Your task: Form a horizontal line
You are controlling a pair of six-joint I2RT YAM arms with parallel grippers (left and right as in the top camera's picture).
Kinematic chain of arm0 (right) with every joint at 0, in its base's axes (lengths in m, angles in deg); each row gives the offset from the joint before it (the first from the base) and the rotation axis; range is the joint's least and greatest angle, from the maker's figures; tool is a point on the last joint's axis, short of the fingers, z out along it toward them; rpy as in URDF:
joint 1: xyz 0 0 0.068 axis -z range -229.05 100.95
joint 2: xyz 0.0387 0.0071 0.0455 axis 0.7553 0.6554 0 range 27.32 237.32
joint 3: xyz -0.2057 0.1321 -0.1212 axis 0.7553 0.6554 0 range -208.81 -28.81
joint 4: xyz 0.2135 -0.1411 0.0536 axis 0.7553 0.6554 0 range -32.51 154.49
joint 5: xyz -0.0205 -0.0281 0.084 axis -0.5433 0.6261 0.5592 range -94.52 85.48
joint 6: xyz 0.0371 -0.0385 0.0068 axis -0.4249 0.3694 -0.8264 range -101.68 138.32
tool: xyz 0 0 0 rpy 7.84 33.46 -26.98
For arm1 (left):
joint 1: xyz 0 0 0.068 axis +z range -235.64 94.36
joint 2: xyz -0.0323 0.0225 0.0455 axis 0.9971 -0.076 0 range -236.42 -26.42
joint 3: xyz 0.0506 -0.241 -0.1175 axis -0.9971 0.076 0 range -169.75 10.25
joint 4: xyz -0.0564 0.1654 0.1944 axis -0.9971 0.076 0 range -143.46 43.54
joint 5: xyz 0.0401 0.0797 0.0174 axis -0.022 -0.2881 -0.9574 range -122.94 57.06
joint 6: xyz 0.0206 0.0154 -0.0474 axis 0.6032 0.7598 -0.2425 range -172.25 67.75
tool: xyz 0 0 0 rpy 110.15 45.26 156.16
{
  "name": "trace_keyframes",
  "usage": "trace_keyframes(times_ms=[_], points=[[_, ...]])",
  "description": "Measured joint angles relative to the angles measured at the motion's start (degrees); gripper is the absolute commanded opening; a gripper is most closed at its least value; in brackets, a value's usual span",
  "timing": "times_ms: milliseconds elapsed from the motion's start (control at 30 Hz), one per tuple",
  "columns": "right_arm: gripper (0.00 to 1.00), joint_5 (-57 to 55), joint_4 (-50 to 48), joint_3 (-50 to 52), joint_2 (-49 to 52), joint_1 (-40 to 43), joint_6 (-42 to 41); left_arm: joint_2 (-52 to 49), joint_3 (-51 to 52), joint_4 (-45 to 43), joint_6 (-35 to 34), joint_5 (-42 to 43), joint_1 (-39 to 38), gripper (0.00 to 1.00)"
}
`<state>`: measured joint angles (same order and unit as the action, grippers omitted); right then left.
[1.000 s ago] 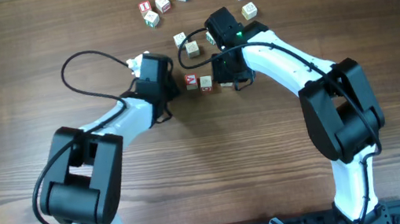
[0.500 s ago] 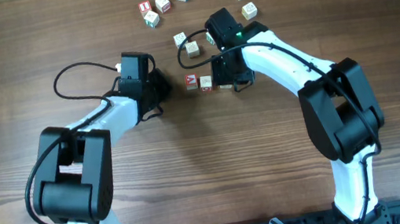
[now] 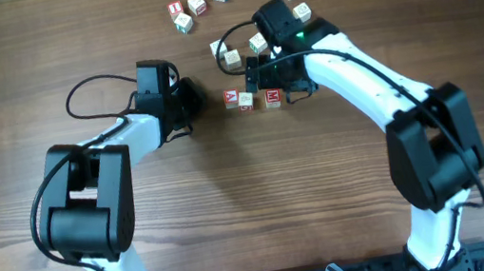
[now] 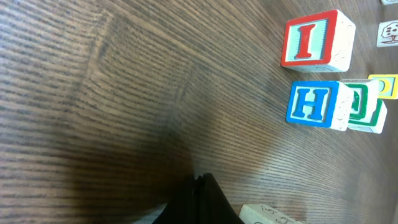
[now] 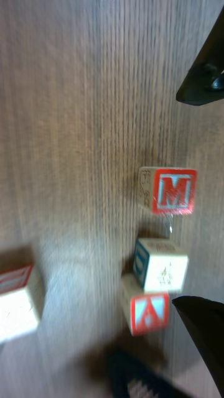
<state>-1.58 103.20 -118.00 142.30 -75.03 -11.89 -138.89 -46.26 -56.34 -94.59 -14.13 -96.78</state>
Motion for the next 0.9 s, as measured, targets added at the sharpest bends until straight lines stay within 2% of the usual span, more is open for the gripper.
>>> trace_keyframes(times_ms=[100, 133, 167, 233, 267, 467, 567, 733, 800, 833, 900], points=[[0.65, -0.04, -0.15, -0.33, -0.76, 0.00, -0.31, -0.04, 0.00, -0.17, -0.02, -0.02, 0.02, 0.04], [0.53, -0.07, -0.02, -0.33, -0.76, 0.00, 0.04, -0.04, 0.00, -0.17, -0.02, -0.04, 0.02, 0.04], [0.34, -0.07, 0.39, -0.33, -0.76, 0.00, -0.13, -0.04, 0.00, -0.17, -0.09, -0.07, 0.02, 0.04], [0.11, -0.20, 1.40, -0.33, -0.76, 0.00, 0.02, -0.04, 0.00, -0.20, -0.74, -0.20, 0.09, 0.04], [0.04, -0.15, 3.56, -0.42, -0.76, 0.00, -0.20, -0.04, 0.00, -0.26, -1.73, -0.52, 0.22, 0.04], [0.04, 1.60, 16.57, -0.46, -0.76, 0.00, -4.85, -1.05, -0.09, -3.39, -10.19, -3.02, 1.81, 0.04], [0.04, 2.47, 15.82, -0.24, -0.76, -0.37, -7.58, -1.66, -0.39, -4.46, -13.40, -3.32, 2.60, 0.04], [0.05, 6.49, 9.35, 0.90, -0.76, -2.80, -9.05, -1.97, -0.46, -5.57, -16.76, -5.57, 3.91, 0.04], [0.15, 7.78, 7.93, 0.90, -0.76, -4.39, -9.81, -1.97, -0.50, -5.64, -18.58, -7.10, 4.52, 0.04], [0.28, 7.96, 7.65, 0.90, -0.76, -5.90, -11.63, -1.97, -0.55, -5.66, -19.87, -7.58, 4.72, 0.04], [0.29, 7.50, 7.48, 0.94, -0.76, -7.37, -13.46, -1.97, -0.63, -5.81, -20.87, -9.55, 5.57, 0.04]])
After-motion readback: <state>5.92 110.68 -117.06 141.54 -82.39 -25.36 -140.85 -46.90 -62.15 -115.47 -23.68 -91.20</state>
